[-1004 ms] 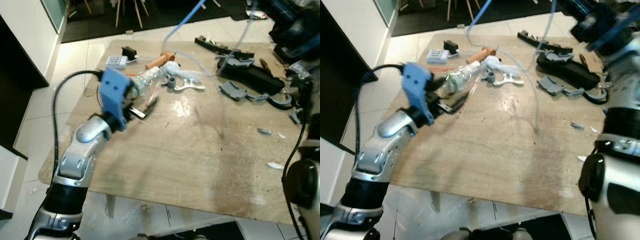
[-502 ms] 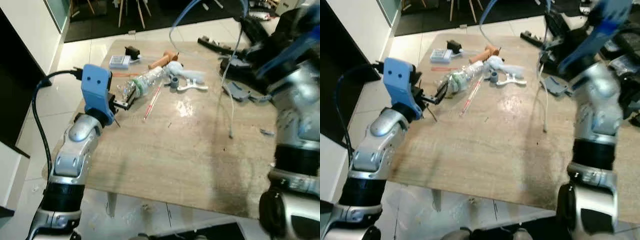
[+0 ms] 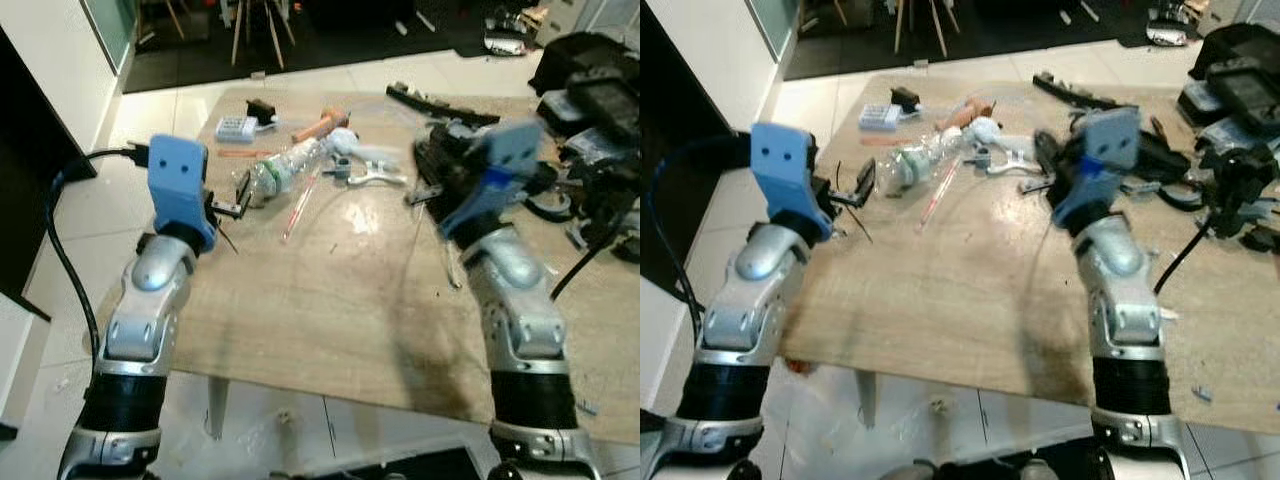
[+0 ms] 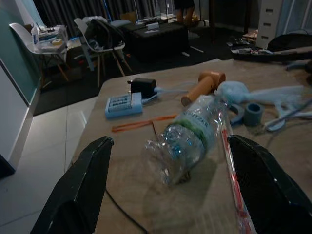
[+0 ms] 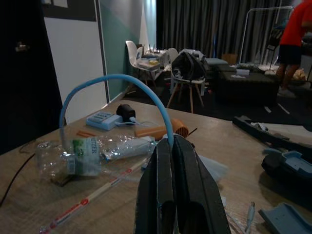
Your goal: Picking trash to rubbish bin
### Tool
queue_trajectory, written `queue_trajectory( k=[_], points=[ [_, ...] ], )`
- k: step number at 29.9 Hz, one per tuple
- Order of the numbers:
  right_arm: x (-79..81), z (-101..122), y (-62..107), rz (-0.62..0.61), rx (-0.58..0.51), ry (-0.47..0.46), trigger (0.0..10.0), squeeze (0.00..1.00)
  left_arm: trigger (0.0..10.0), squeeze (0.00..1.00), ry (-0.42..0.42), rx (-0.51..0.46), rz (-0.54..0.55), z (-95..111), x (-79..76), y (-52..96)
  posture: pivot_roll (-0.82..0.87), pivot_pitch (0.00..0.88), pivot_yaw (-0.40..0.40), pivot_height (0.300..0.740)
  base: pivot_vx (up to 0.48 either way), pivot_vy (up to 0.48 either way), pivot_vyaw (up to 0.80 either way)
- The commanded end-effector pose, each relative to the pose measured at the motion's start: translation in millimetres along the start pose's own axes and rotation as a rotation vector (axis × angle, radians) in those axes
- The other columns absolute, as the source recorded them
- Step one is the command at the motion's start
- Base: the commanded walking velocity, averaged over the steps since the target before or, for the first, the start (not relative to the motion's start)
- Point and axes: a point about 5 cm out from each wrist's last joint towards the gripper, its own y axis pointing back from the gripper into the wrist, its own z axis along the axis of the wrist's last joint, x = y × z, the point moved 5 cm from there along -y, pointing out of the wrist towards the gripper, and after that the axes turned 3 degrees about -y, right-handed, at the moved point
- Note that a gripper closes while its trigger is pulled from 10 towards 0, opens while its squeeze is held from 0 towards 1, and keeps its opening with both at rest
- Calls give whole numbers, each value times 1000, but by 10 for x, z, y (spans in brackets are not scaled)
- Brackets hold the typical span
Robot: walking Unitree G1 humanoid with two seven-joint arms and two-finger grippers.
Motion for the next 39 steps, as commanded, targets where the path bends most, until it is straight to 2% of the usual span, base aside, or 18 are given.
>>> queue_trajectory(
  k=[1,3,6,8,14,20,24,39],
  points=[
    [65,30,32,13,-18,23,10000,0,10000,0,9,12,3,-39,-27,32,-33,157,66,740,0,0,0],
    [74,-5,56,-3,-8,7,10000,0,10000,0,8,13,-6,-43,-46,32,-30,150,61,740,0,0,0],
    [101,-52,87,-14,9,-19,10000,0,10000,0,60,19,-6,-49,-61,41,-24,141,59,740,0,0,0],
    [105,-55,95,-17,9,-19,10000,0,10000,0,67,22,-5,-54,-64,44,-24,141,59,740,0,0,0],
    [132,-61,112,-25,0,-4,10000,0,10000,0,48,15,-64,-41,-187,50,-22,128,63,740,0,0,0],
    [177,-65,123,-21,-2,-17,10000,0,10000,0,56,17,-70,-46,-205,40,-24,127,65,740,0,0,0],
    [218,-64,132,-18,-6,-44,10000,0,10000,0,56,19,-74,-53,-214,43,-25,131,66,740,0,0,-758],
    [273,-25,93,9,-20,-31,10000,0,10000,0,62,6,-85,-16,-242,36,-20,134,66,740,0,0,-800]
  ],
)
